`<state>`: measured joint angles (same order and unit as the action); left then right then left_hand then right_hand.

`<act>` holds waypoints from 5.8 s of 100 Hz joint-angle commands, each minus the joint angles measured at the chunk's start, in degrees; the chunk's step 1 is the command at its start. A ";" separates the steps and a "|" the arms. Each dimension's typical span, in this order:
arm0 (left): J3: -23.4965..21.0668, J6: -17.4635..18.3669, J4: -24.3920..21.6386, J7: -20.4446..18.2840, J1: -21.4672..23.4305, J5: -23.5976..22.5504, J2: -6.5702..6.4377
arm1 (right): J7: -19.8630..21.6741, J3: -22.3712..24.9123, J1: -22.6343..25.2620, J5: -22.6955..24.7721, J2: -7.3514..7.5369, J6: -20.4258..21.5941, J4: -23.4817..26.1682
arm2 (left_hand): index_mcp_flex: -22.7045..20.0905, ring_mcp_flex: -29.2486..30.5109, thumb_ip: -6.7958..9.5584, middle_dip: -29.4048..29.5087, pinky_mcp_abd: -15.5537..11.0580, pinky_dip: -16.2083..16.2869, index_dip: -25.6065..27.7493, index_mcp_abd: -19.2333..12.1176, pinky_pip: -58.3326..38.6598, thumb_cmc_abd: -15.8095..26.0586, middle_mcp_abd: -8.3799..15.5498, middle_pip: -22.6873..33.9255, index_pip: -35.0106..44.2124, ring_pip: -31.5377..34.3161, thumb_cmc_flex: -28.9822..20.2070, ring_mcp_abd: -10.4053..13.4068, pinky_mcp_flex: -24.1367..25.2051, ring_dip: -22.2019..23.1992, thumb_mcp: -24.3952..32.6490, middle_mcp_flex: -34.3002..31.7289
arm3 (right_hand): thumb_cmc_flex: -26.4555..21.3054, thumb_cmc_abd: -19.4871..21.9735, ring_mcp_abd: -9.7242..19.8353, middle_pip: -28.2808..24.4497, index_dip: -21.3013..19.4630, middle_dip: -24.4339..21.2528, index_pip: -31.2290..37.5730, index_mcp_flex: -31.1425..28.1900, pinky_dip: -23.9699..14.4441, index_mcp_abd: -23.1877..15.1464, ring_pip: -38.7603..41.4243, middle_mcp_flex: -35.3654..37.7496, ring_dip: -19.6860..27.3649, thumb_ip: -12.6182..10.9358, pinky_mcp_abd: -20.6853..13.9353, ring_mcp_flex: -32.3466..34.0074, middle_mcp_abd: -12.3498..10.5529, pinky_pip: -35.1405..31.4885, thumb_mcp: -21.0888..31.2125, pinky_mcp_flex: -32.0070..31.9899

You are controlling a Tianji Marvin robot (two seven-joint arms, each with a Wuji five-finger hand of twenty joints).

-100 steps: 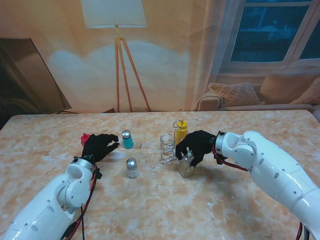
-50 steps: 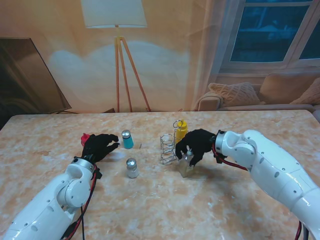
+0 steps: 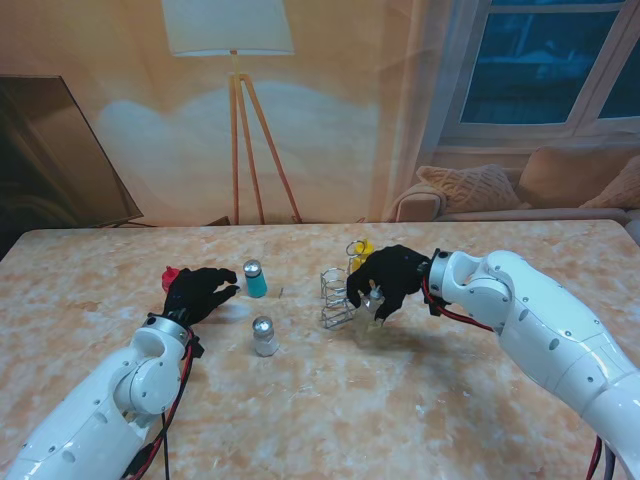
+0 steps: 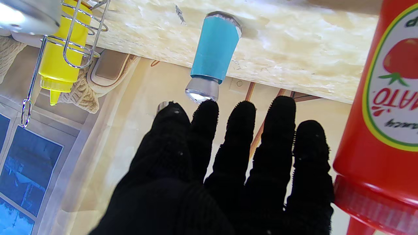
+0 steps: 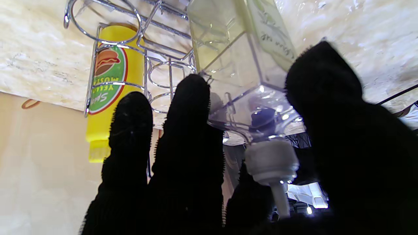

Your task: Place the seasoning bottles into the rack

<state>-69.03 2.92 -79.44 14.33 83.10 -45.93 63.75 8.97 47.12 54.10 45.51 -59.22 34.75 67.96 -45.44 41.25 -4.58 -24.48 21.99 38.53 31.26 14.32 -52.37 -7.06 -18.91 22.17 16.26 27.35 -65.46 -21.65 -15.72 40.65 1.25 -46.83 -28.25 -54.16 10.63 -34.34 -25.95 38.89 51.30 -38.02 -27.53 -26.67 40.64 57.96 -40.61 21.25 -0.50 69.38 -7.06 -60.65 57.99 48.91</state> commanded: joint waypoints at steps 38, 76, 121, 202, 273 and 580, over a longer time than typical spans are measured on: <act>-0.02 0.04 -0.17 -0.74 0.15 0.04 0.13 | -3.73 -0.08 0.10 3.74 -1.03 -3.75 0.89 | 0.98 -0.64 1.46 -0.56 1.07 1.02 0.68 -0.23 -0.56 1.51 0.16 0.61 0.84 0.97 -1.87 -0.52 0.78 1.35 0.13 1.45 | -8.26 3.55 5.96 -5.32 -1.87 4.49 11.28 -6.42 -1.42 -2.40 1.75 4.99 -2.30 -2.22 0.04 2.34 -4.05 -1.90 6.29 1.00; -0.02 0.04 -0.17 -0.74 0.15 0.04 0.13 | -9.53 -1.92 -1.04 6.89 -1.45 -3.74 -1.73 | 0.94 -0.66 1.45 -0.54 1.10 1.03 0.69 -0.19 -0.53 1.48 0.15 0.59 0.86 0.96 -1.86 -0.58 0.81 1.35 0.12 1.42 | -8.35 3.86 6.30 -5.98 -2.41 4.74 11.62 -5.94 -1.51 -2.97 1.96 4.29 -2.47 -2.50 -0.31 2.09 -4.44 -1.78 6.25 0.58; -0.02 0.04 -0.17 -0.74 0.15 0.04 0.13 | -14.81 -5.02 -2.32 8.45 -1.92 -4.43 -5.16 | 0.88 -0.67 1.44 -0.56 1.05 1.02 0.70 -0.22 -0.51 1.42 0.21 0.61 0.89 0.95 -1.87 -0.60 0.79 1.35 0.12 1.44 | -8.14 4.00 6.65 -7.05 -3.10 4.71 12.25 -5.61 -1.81 -4.29 2.60 3.81 -3.21 -2.73 -1.42 1.64 -5.54 -1.24 6.53 -0.22; -0.01 0.21 -0.11 -1.02 0.03 0.06 0.08 | -22.82 -7.43 -2.80 11.92 -2.16 -6.11 -7.69 | 0.66 -0.58 1.39 -0.60 1.04 1.02 0.95 -0.26 -0.55 1.21 0.28 0.70 1.24 0.96 -1.86 -0.45 0.74 1.35 0.04 1.32 | -7.65 3.73 7.29 -9.53 -4.91 5.07 13.14 -5.15 -3.22 -4.73 6.34 2.70 -3.46 -3.52 -1.20 0.52 -5.39 -1.41 7.23 -0.35; -0.07 0.33 -0.09 -0.96 0.09 0.01 0.07 | -27.43 -10.44 -4.36 12.76 -2.61 -6.97 -10.05 | 0.40 -0.46 1.36 -0.63 0.94 0.95 1.46 -0.28 -0.52 0.87 0.34 0.80 1.92 1.02 -2.01 -0.38 0.69 1.36 0.01 1.25 | -6.94 2.38 8.25 -12.08 -8.22 6.65 14.09 -4.93 -4.11 -5.96 9.66 1.55 -4.13 -3.66 -1.32 -0.47 -6.26 -1.19 8.08 -0.66; 0.18 0.75 0.15 -1.50 -0.20 0.13 -0.02 | -33.19 -16.72 -7.46 18.26 -1.37 -9.92 -11.24 | 0.16 -0.18 1.17 -0.84 1.00 0.93 1.50 -0.43 -0.70 -0.42 0.38 1.22 2.67 1.20 -1.64 -0.24 0.51 1.43 1.02 0.85 | -6.13 2.69 8.52 -12.42 -11.40 8.09 12.19 -4.23 -6.87 -6.96 13.60 0.14 -4.00 -2.48 -1.33 -2.54 -6.93 -1.46 7.06 -1.14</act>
<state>-68.84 3.52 -79.13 13.69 82.82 -45.78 63.69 -25.86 29.90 46.22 64.18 -60.05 25.04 56.74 -45.52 41.24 -4.58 -24.78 21.99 38.54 32.10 14.32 -52.37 -7.16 -18.91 22.85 17.72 27.42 -65.46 -21.65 -15.72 40.65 1.25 -46.83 -29.01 -55.73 17.25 -42.87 -38.02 44.81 61.22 -40.85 -32.97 -34.07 55.15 55.10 -44.15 21.15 -0.98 67.13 -5.50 -61.40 59.92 48.08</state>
